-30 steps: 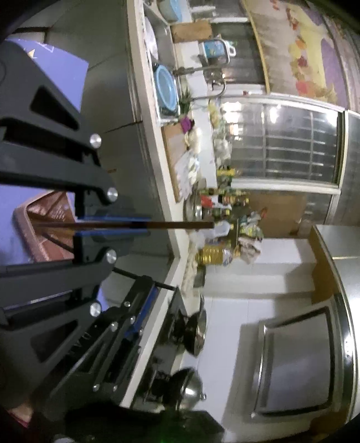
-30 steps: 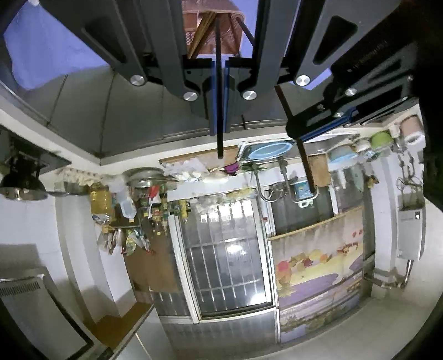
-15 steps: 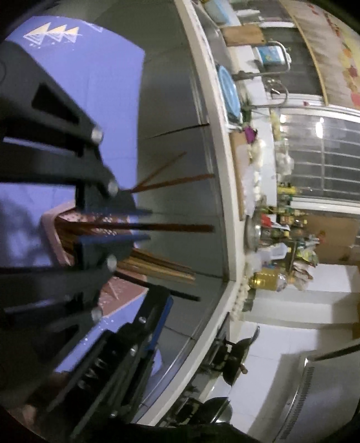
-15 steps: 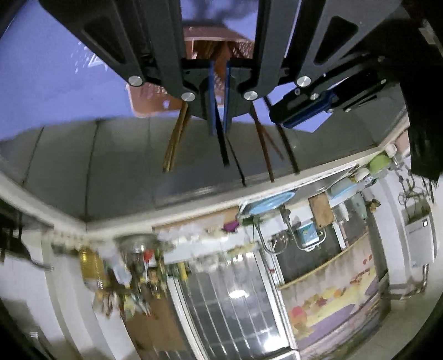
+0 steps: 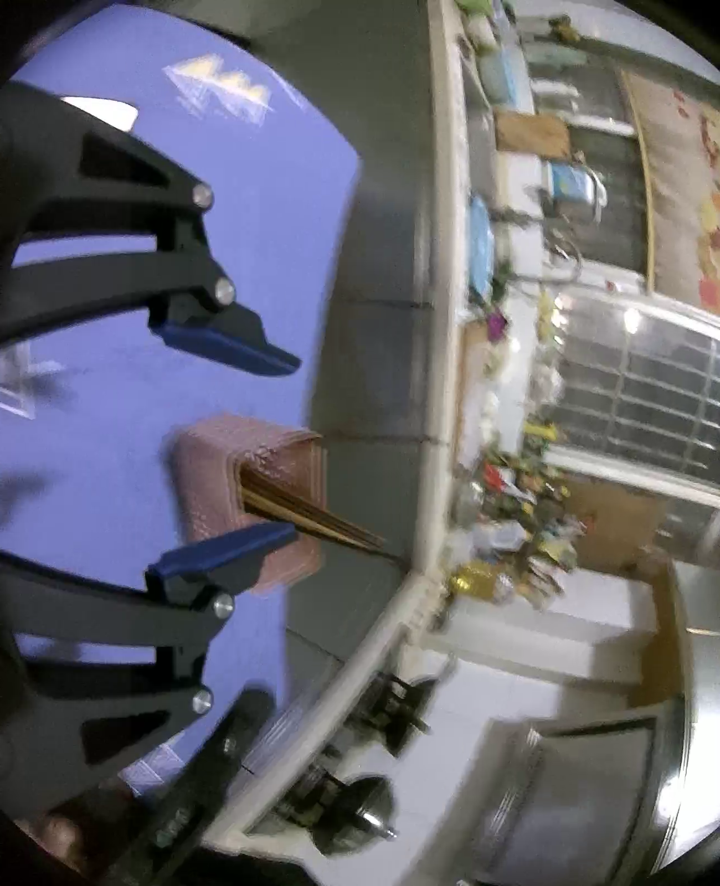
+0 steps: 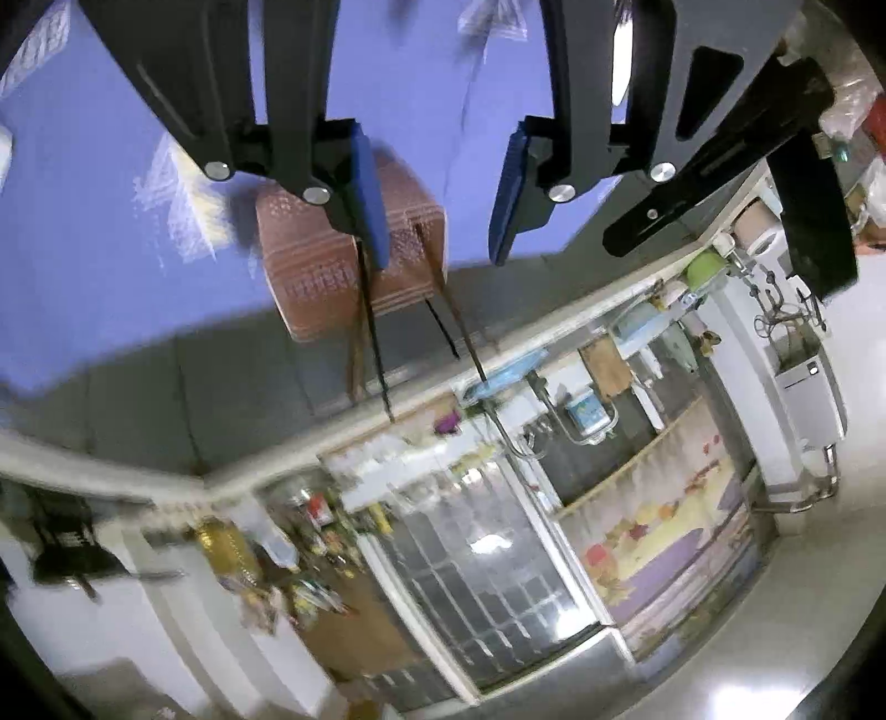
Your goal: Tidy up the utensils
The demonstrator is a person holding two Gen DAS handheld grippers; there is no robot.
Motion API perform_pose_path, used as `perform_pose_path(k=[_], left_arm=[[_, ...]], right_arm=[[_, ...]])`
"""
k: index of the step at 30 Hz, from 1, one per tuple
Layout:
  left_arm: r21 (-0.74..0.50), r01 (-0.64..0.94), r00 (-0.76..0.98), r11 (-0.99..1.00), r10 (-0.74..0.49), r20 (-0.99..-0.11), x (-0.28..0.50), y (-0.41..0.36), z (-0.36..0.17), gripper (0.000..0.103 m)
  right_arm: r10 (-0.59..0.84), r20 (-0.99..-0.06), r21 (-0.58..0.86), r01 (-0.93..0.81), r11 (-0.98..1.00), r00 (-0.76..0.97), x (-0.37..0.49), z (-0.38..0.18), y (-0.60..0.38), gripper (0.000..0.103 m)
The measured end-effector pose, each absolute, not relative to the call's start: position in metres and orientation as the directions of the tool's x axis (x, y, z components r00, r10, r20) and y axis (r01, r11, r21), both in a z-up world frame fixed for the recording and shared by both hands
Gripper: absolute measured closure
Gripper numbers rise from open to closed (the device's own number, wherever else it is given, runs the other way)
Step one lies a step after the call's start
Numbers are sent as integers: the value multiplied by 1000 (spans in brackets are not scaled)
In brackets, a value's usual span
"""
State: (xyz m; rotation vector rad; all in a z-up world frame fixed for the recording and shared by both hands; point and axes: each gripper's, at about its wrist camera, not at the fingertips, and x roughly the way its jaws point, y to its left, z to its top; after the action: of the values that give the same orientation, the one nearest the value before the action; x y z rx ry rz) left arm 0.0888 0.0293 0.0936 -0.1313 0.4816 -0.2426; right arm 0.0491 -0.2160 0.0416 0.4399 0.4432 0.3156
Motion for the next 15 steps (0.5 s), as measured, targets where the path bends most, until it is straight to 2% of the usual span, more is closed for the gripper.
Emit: perform_pose_path(k=[3, 5, 9, 11, 15], left_arm=[[-83, 166, 840, 983, -185, -510, 66, 19, 67, 49], [-15, 147, 831, 989, -131, -541, 53, 10, 54, 42], [57, 147, 834, 987, -93, -544, 30, 0, 43, 36], [75, 157, 838, 985, -93, -538, 21, -5, 44, 32], [95, 157, 847, 983, -85, -525, 12, -8, 50, 22]], right_arm=[[346, -394, 469, -138, 873, 851, 16, 16, -216, 62], [327, -427, 490, -88, 867, 843, -1, 1, -220, 60], [299, -457, 520, -21, 854, 838, -20, -12, -231, 58], [291, -457, 538, 1, 843, 841, -26, -14, -235, 51], [308, -437, 569, -5, 822, 845, -37, -12, -239, 46]])
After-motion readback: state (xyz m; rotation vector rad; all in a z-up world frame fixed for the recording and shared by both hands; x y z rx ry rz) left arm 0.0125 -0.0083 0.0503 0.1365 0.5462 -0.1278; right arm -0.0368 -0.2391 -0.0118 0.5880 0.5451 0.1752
